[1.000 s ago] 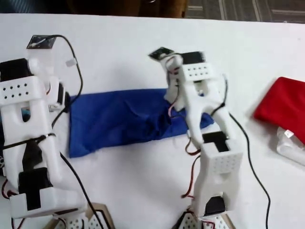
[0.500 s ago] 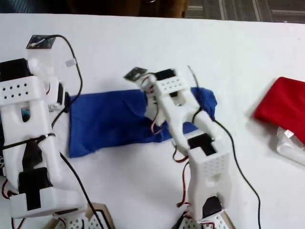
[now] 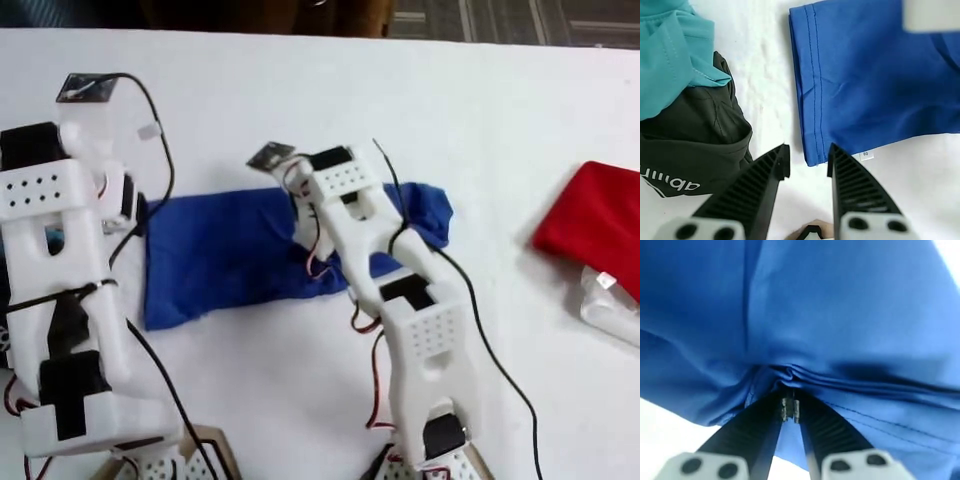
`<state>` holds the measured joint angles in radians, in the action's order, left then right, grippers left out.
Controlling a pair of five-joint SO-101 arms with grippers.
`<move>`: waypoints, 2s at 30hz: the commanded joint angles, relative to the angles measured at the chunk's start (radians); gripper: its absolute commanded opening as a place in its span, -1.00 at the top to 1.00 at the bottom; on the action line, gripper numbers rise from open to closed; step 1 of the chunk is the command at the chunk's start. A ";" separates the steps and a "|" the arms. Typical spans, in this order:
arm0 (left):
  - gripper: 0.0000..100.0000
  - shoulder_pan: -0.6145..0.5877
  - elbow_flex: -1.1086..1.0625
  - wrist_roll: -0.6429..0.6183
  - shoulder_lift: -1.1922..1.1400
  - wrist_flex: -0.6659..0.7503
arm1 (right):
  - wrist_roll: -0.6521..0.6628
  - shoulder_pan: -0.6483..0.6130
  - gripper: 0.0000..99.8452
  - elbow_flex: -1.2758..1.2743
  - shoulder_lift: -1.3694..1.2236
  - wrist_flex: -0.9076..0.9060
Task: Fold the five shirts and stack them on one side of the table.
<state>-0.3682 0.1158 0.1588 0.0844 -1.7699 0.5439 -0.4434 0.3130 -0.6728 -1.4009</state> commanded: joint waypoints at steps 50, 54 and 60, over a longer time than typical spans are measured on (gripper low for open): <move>0.43 -0.170 0.048 -0.244 -0.647 -0.018 | 0.002 0.364 0.96 -0.201 0.849 -0.361; 0.43 -0.120 0.084 -0.229 -0.752 -0.018 | 0.002 0.364 0.96 -0.201 0.849 -0.363; 0.43 -0.035 0.074 -0.213 -0.772 -0.014 | 0.002 0.364 0.96 -0.201 0.849 -0.366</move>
<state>-0.4572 0.1695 -0.0621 -0.6889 -1.7699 0.5439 -0.0844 0.1089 0.1373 -1.7461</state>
